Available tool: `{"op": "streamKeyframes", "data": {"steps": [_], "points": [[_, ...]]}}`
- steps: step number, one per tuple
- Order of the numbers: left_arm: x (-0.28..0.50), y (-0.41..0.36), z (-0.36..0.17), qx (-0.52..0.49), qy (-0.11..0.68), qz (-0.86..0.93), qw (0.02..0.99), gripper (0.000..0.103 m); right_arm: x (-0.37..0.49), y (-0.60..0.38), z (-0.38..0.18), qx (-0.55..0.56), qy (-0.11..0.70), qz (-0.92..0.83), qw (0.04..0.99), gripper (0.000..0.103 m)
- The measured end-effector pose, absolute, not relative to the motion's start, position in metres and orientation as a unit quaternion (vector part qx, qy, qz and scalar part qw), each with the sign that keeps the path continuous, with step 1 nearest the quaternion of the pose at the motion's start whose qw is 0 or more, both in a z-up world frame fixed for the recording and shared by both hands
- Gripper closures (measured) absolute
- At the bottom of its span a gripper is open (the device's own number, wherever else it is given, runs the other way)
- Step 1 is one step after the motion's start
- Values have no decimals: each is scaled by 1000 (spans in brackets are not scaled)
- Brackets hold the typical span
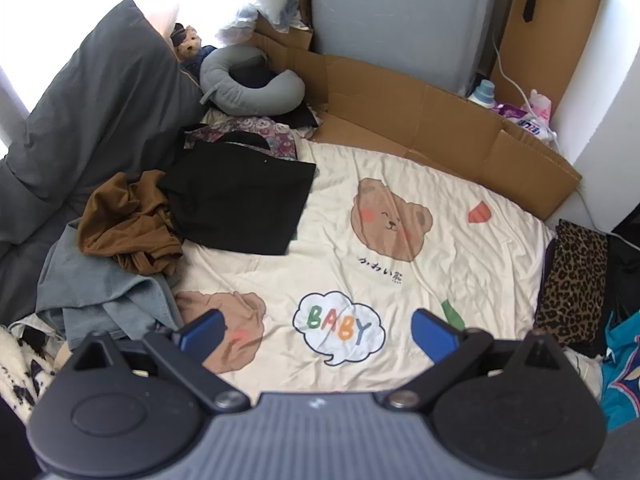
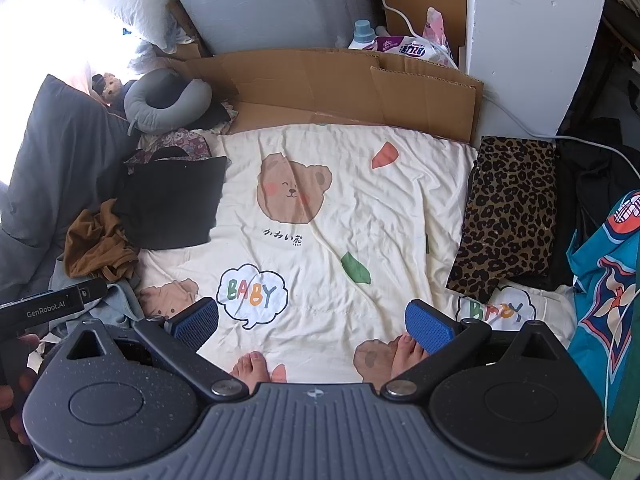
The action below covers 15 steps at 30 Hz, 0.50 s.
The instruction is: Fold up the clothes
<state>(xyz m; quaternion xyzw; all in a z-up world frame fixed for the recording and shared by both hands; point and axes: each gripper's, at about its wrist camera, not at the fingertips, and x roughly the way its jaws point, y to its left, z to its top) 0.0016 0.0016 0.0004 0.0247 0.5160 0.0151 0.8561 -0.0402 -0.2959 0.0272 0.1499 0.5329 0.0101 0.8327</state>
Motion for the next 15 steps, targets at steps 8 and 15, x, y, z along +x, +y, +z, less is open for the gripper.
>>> {"op": "streamKeyframes", "data": {"steps": [8,15], "points": [[1,5,1,24,515,15,857,2,-40,-298,27,149,533,10,833,0],[-2,4,-1,26,514,14,857,2,-39,-297,27,149,534,10,833,0]]}}
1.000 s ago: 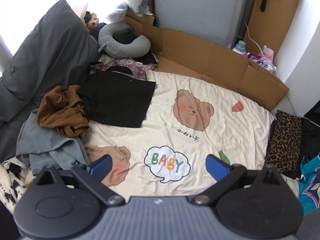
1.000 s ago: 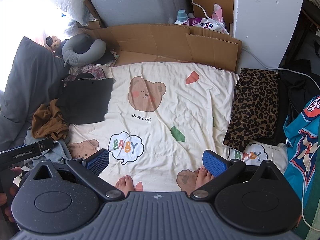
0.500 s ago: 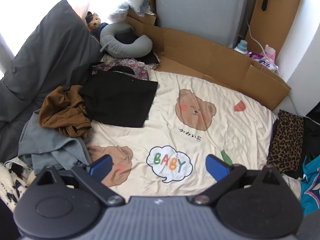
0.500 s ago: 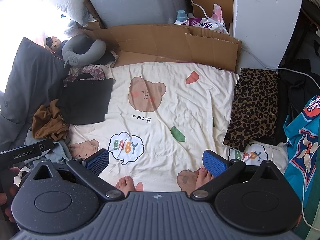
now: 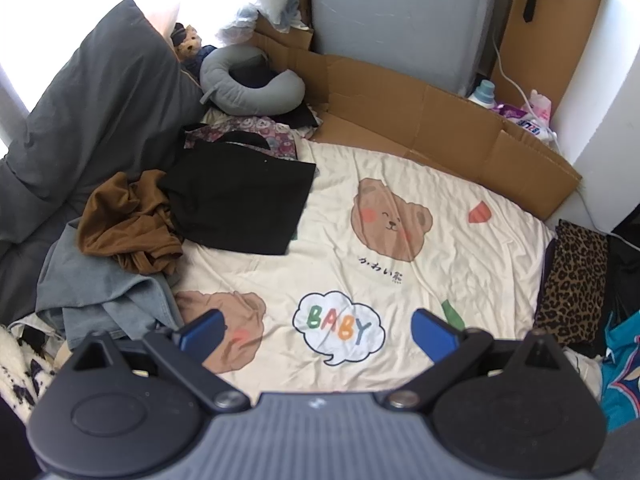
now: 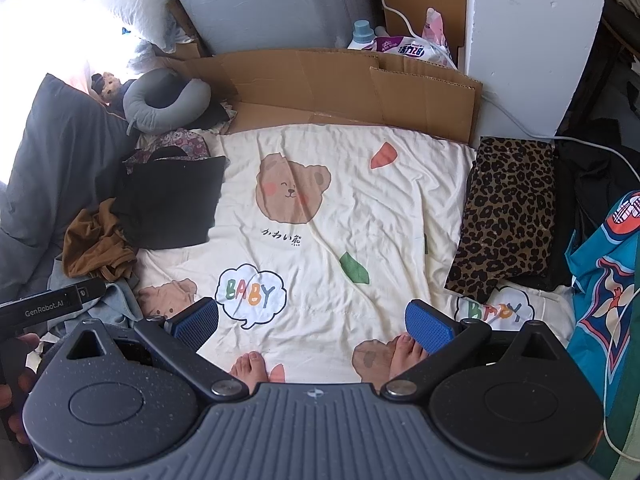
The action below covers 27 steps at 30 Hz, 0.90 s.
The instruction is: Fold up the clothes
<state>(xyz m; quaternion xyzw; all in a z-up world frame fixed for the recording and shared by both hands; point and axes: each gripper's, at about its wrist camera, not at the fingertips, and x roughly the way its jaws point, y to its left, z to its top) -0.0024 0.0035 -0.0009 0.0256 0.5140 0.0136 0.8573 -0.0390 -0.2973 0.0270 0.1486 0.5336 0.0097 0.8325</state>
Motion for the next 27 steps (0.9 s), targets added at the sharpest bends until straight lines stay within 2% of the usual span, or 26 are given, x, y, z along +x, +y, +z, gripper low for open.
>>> {"op": "streamKeyframes", "data": {"steps": [27], "points": [[0,13,5,2,532,-16,847,2,-40,-299,40,144,526,14,838,0]]}}
